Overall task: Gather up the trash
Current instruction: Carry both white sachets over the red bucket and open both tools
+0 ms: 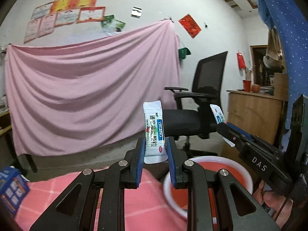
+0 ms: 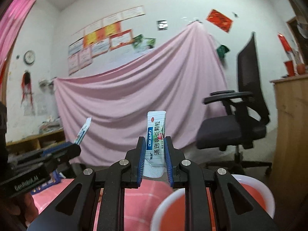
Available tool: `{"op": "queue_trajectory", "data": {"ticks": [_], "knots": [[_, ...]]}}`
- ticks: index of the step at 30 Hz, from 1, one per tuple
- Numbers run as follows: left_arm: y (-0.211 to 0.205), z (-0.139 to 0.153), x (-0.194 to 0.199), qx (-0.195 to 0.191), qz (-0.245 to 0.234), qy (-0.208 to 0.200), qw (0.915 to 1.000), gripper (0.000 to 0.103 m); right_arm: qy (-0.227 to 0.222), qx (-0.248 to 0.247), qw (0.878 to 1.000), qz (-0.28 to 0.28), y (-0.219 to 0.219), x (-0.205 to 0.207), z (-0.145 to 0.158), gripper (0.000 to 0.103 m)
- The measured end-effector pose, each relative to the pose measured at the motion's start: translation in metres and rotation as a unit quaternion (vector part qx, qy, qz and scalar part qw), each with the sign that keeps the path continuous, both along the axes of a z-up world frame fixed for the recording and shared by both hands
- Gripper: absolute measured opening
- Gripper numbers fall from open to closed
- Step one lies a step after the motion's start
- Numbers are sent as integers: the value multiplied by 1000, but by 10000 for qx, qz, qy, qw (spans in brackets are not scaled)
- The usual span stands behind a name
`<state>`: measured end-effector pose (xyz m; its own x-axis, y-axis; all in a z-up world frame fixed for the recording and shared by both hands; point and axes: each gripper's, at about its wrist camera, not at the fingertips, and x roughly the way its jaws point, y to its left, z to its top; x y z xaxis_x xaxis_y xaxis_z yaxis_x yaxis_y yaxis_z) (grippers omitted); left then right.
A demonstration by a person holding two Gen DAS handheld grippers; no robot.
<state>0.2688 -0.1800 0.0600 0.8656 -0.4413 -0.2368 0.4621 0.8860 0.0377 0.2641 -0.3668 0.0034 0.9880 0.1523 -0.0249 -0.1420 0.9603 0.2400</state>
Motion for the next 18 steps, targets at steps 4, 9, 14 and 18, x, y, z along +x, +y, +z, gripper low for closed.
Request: {"op": "queue_trajectory", "data": {"ticks": [4,9,14,18], "knots": [[-28,0,5,-58,-256,170,9995,19,154,163,9995,-228,-24,-4,-6,18],[-54,-13,16,94,-523,557,9970,19,497,381,9972,-398,-46,-1,-15,18],[-67,-30,31,158,-655,1104,9916,19,752,577,9946,-433,-58,2,-23,20],[-72,-40,41,146,-735,1567,9848,19,970,624,9923,-453,-62,6,-29,20]]}}
